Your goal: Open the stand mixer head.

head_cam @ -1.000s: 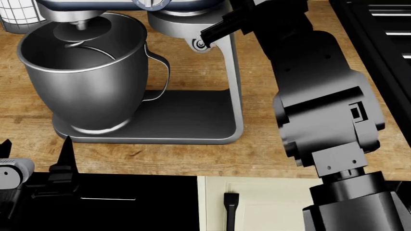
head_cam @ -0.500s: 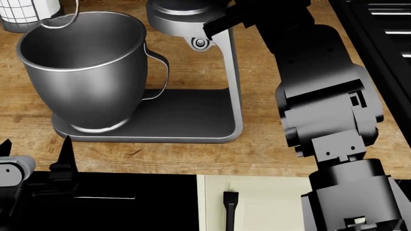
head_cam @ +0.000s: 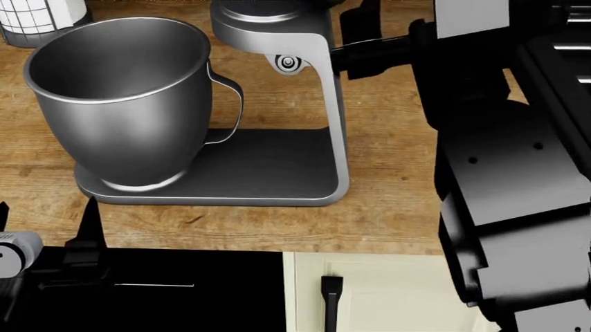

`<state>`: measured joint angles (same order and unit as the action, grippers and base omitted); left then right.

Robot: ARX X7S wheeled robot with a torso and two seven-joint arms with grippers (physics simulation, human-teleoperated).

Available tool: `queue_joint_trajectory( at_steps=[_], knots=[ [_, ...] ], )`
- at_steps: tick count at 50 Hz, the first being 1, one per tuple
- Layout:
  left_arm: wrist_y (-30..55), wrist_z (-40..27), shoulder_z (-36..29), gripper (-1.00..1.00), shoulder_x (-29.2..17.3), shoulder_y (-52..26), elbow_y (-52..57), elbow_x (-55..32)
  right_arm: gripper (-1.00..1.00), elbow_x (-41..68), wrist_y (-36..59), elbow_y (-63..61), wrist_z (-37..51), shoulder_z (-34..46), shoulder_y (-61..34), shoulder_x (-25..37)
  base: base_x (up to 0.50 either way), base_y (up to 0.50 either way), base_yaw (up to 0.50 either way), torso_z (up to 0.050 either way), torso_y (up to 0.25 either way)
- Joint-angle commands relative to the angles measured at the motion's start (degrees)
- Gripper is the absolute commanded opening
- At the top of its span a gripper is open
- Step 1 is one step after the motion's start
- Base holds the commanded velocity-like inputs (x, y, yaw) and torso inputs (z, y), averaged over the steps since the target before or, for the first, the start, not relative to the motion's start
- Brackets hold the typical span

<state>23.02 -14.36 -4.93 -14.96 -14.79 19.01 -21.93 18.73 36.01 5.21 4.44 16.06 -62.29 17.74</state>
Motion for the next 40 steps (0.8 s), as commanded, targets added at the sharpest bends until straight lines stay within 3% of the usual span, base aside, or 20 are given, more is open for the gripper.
queue_joint_trajectory(
  at_steps=[1,19,40],
  knots=[
    [0.42,-1.0,0.18,1.0,-0.35,1.04,2.14,-0.35,1.0,3.05,3.96,-10.2,3.66,-3.28,5.91,1.23,0.0,0.0,0.0,0.0,0.0],
    [0.93,-1.99,0.59,1.0,-0.92,2.13,3.9,-1.16,1.0,7.1,9.84,-27.46,10.37,-7.11,16.83,1.69,0.0,0.0,0.0,0.0,0.0],
    [0.35,-2.25,-0.22,1.0,-0.91,1.2,2.56,-0.98,1.0,7.68,10.87,-28.41,11.63,-7.69,16.95,2.01,0.0,0.0,0.0,0.0,0.0]
  ],
)
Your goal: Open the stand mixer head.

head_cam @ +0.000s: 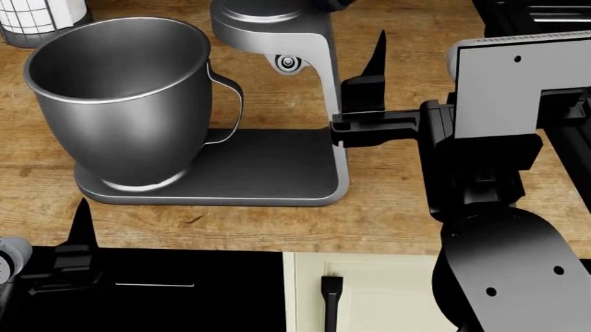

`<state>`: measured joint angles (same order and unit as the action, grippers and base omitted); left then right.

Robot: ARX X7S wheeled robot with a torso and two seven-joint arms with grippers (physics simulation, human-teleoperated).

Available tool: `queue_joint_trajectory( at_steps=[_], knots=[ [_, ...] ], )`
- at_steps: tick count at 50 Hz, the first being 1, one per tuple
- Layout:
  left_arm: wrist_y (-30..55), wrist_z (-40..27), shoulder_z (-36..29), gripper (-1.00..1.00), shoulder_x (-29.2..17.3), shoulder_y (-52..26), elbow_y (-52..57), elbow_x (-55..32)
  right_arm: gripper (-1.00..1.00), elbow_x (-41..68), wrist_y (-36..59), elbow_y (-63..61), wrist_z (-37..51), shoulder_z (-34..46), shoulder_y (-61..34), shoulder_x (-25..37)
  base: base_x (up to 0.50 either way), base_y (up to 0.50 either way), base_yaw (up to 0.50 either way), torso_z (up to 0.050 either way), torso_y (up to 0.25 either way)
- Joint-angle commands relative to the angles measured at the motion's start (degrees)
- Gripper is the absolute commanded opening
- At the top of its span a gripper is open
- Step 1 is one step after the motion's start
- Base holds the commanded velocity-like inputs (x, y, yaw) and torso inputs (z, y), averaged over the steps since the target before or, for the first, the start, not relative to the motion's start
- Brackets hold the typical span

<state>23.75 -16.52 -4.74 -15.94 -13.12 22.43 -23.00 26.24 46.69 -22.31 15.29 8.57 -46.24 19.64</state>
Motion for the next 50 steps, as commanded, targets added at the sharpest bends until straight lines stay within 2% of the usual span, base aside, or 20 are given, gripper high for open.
queue_joint_trajectory(
  at_steps=[1,50],
  knots=[
    [-0.54,-0.04,-0.33,1.0,0.05,-0.34,-0.87,-0.01,1.0,0.13,0.08,-0.85,0.8,-0.16,0.98,0.1,0.0,0.0,0.0,0.0,0.0],
    [-1.02,-1.12,-0.65,1.0,-1.02,0.48,-0.11,-0.79,1.0,0.68,-1.52,0.21,1.17,0.14,1.63,0.25,0.0,0.0,0.0,0.0,0.0]
  ],
)
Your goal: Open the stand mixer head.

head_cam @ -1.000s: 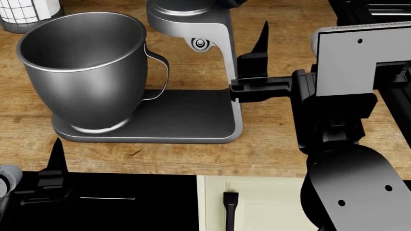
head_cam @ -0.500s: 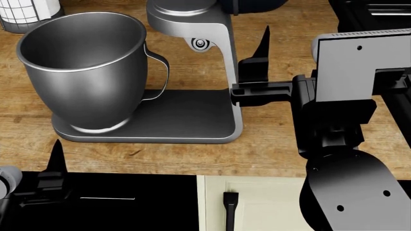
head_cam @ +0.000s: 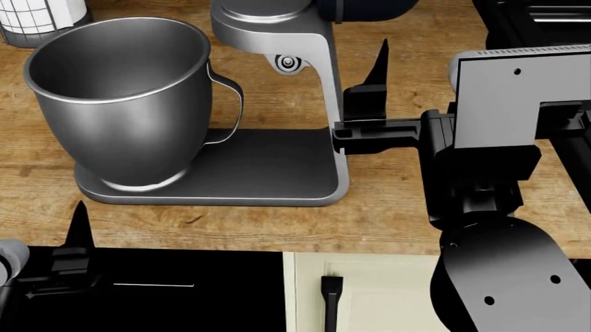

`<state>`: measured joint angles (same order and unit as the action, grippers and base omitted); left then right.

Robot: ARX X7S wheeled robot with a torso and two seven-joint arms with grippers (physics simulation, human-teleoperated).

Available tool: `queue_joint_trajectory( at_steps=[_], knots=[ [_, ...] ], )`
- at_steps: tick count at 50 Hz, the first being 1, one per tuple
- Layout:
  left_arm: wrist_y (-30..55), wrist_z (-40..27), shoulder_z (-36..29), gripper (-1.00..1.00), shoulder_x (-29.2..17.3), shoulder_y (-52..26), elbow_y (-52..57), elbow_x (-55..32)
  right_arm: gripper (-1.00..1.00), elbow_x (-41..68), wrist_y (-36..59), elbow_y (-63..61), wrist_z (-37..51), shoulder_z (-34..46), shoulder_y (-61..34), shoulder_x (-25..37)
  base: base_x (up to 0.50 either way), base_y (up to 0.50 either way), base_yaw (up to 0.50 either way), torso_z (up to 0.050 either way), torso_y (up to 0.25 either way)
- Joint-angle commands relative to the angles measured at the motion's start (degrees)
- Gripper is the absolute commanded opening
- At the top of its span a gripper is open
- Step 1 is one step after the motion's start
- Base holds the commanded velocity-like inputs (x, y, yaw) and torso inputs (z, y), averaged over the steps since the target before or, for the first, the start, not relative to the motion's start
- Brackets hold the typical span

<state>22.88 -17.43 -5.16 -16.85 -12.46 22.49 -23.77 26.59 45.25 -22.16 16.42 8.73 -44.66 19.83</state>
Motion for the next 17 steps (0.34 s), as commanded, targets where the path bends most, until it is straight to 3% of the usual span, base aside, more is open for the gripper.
queue_joint_trajectory(
  at_steps=[1,17],
  knots=[
    [-0.22,-0.21,-0.27,1.0,-0.08,-0.24,-0.31,0.02,1.0,0.05,-0.28,0.09,0.13,0.15,0.08,0.12,0.0,0.0,0.0,0.0,0.0],
    [-0.24,-0.45,-0.09,1.0,-0.54,0.34,0.52,-0.8,1.0,0.8,-0.53,0.04,0.04,-0.17,0.53,0.27,0.0,0.0,0.0,0.0,0.0]
  ],
)
